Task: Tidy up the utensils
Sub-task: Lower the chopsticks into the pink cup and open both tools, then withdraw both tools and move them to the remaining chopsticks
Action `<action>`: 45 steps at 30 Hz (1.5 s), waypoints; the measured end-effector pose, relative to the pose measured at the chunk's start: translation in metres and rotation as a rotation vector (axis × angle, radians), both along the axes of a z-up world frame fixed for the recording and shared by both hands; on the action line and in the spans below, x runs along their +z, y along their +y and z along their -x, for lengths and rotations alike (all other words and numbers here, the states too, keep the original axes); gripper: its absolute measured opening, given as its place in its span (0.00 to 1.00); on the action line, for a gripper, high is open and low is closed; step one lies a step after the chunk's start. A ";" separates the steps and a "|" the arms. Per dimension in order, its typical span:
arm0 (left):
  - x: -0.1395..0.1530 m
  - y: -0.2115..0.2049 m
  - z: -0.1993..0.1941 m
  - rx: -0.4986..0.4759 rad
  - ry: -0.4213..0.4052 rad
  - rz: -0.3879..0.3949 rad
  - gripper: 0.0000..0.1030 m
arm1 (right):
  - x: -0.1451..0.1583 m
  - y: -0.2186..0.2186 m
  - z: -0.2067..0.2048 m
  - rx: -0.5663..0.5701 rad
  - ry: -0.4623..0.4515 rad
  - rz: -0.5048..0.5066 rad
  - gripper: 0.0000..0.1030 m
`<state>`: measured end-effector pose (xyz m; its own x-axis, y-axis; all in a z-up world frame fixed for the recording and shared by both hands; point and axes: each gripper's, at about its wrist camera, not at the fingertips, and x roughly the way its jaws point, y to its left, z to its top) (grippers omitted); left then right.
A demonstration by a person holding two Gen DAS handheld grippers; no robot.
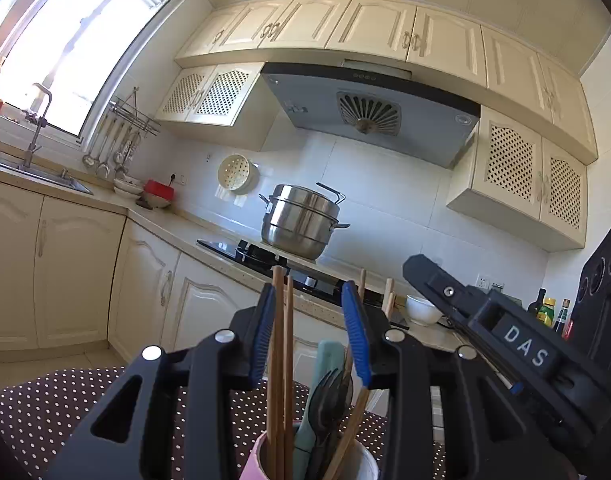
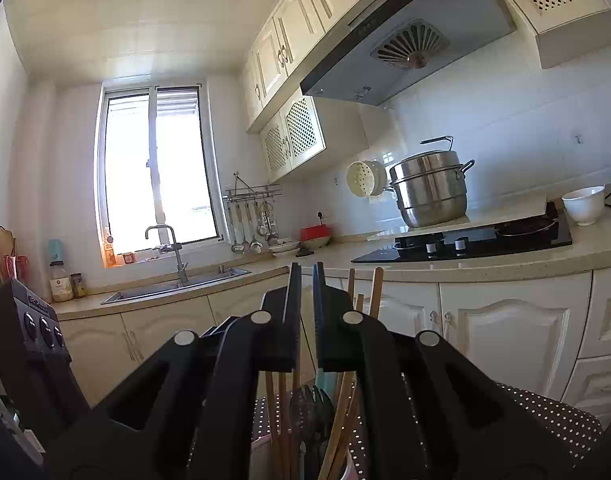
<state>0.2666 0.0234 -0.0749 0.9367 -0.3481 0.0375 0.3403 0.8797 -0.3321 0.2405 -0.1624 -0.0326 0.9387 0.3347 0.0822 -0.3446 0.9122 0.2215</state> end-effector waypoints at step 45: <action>-0.017 0.026 0.119 0.088 0.643 -0.321 0.81 | -0.046 -0.021 0.110 -0.130 0.431 0.155 0.53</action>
<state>0.1473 0.0495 -0.0917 0.7640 -0.1720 -0.6219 0.0878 0.9826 -0.1638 0.1303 -0.1836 -0.0790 0.9115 0.1892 -0.3652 -0.1317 0.9754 0.1766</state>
